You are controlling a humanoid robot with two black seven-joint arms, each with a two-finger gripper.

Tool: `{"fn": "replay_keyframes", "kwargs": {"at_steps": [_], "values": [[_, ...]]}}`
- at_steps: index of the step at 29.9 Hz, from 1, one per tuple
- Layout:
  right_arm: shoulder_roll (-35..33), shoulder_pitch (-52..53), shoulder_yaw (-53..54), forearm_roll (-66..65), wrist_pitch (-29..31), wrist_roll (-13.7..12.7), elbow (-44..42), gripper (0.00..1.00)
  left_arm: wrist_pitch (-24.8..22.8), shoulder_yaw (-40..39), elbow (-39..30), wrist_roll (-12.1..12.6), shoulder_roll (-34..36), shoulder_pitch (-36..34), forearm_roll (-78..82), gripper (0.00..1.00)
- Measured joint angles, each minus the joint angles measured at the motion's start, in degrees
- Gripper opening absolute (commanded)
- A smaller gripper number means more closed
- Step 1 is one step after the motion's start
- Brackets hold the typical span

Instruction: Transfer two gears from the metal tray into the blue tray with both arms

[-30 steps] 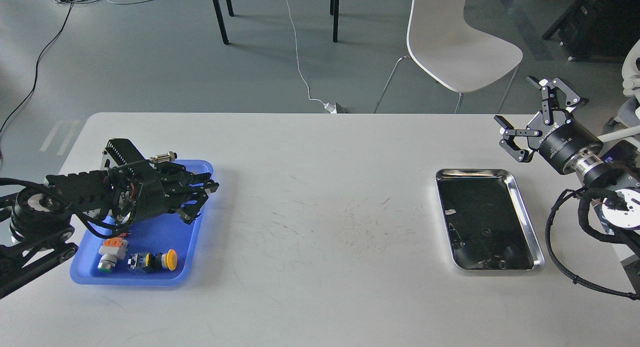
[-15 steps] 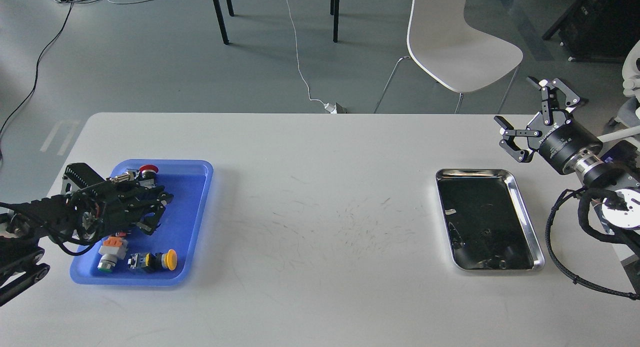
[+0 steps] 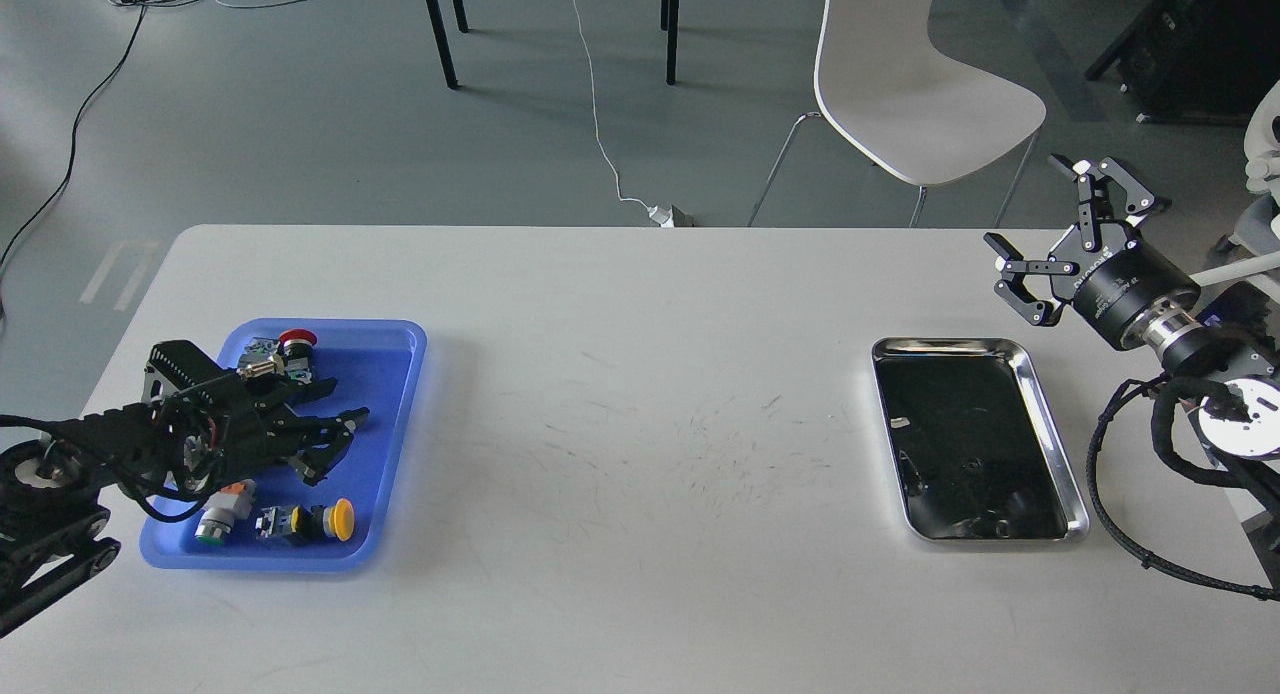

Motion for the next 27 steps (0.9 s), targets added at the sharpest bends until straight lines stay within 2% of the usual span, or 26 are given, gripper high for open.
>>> {"fn": "replay_keyframes", "kwargs": {"at_steps": [3, 8, 12, 17, 22, 27], "values": [[0.0, 0.0, 0.1, 0.0, 0.0, 0.0, 0.0, 0.94, 0.0, -0.2, -0.4, 0.0, 0.4, -1.6, 0.0, 0.93], [0.0, 0.6, 0.2, 0.0, -0.1, 0.0, 0.1, 0.94, -0.3, -0.3, -1.2, 0.2, 0.7, -8.5, -5.0, 0.95], [0.0, 1.0, 0.3, 0.0, -0.1, 0.0, 0.3, 0.94, -0.6, -0.4, -0.3, 1.2, -1.8, -13.4, -24.1, 0.95], [-0.5, 1.3, 0.4, 0.2, -0.1, 0.0, 0.7, 0.94, -0.2, -0.4, 4.3, 3.2, -8.9, -17.4, -50.9, 0.95], [-2.4, 1.3, 0.3, 0.2, -0.1, 0.0, 3.2, 0.94, 0.0, -3.3, 10.9, 3.3, -15.6, -19.1, -73.4, 0.96], [-8.2, 1.4, -0.8, -1.6, -0.5, -0.6, 10.7, 0.94, -2.9, -5.4, 12.7, 3.3, -16.6, -19.3, -93.0, 0.97]]}}
